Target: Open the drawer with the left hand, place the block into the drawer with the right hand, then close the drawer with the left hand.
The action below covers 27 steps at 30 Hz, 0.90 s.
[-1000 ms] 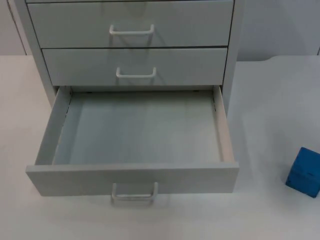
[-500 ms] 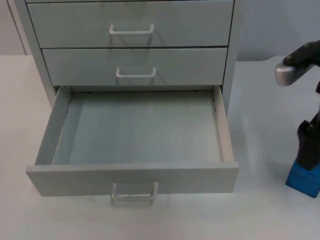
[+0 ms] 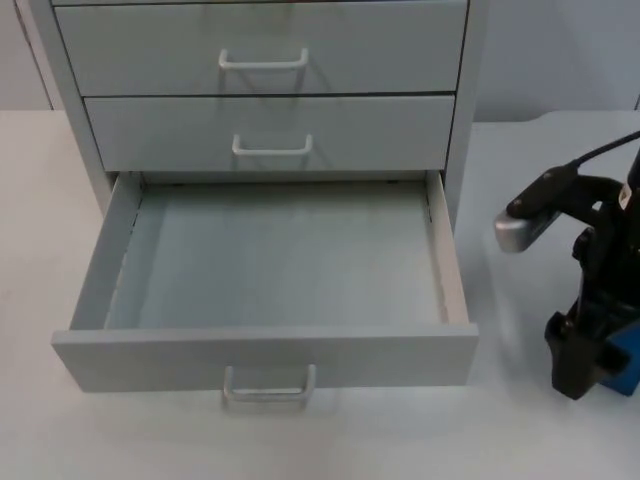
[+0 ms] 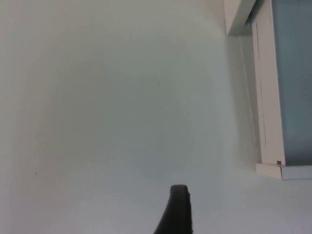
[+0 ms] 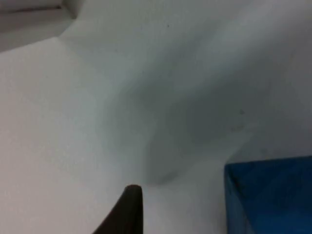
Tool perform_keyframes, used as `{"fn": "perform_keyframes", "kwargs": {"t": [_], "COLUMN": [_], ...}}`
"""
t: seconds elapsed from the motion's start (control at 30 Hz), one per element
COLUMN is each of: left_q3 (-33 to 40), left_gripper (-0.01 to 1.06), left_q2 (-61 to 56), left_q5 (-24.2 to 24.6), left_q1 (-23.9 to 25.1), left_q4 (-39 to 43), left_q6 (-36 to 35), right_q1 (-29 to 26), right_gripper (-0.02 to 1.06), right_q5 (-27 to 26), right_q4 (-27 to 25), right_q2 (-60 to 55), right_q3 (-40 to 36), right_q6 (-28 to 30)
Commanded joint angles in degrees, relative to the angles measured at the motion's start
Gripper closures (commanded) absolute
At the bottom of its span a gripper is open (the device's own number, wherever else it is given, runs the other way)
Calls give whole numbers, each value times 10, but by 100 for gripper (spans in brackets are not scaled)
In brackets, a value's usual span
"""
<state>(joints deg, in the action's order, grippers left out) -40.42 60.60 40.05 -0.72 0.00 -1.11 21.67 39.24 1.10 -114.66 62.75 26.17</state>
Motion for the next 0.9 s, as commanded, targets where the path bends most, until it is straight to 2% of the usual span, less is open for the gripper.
{"fn": "perform_keyframes", "kwargs": {"t": [0.0,0.07,0.1,0.13,0.17,0.27,0.3,0.37,0.4,0.6,0.77,0.87], "left_q3": [1,1,1,1,1,1,1,1,1,1,1,1], "left_gripper": [34,34,34,34,34,34,34,34,34,34,34,34], "left_q2": [-6,-6,-6,-6,-6,-6,-6,-6,-6,-6,-6,-6], "left_q5": [-5,-5,-5,-5,-5,-5,-5,-5,-5,-5,-5,-5], "left_q1": [2,2,2,2,2,2,2,2,2,2,2,2], "left_q4": [-5,-5,-5,-5,-5,-5,-5,-5,-5,-5,-5,-5], "left_q6": [-4,-4,-4,-4,-4,-4,-4,-4,-4,-4,-4,-4], "right_q1": [2,2,2,2,2,2,2,2,2,2,2,2], "right_gripper": [2,13,22,22,38,73,73,100,104,104,105,105], "right_q5": [-5,-4,-1,-1,5,21,21,35,38,44,42,39], "right_q4": [5,14,26,26,40,94,94,116,119,119,115,101], "right_q2": [-3,-5,-5,-5,-5,-3,-3,2,7,76,195,238], "right_q3": [1,1,1,1,1,1,1,1,1,1,1,1], "right_q6": [0,-7,-18,-18,-31,-91,-91,-119,-133,-163,-242,-262]}}
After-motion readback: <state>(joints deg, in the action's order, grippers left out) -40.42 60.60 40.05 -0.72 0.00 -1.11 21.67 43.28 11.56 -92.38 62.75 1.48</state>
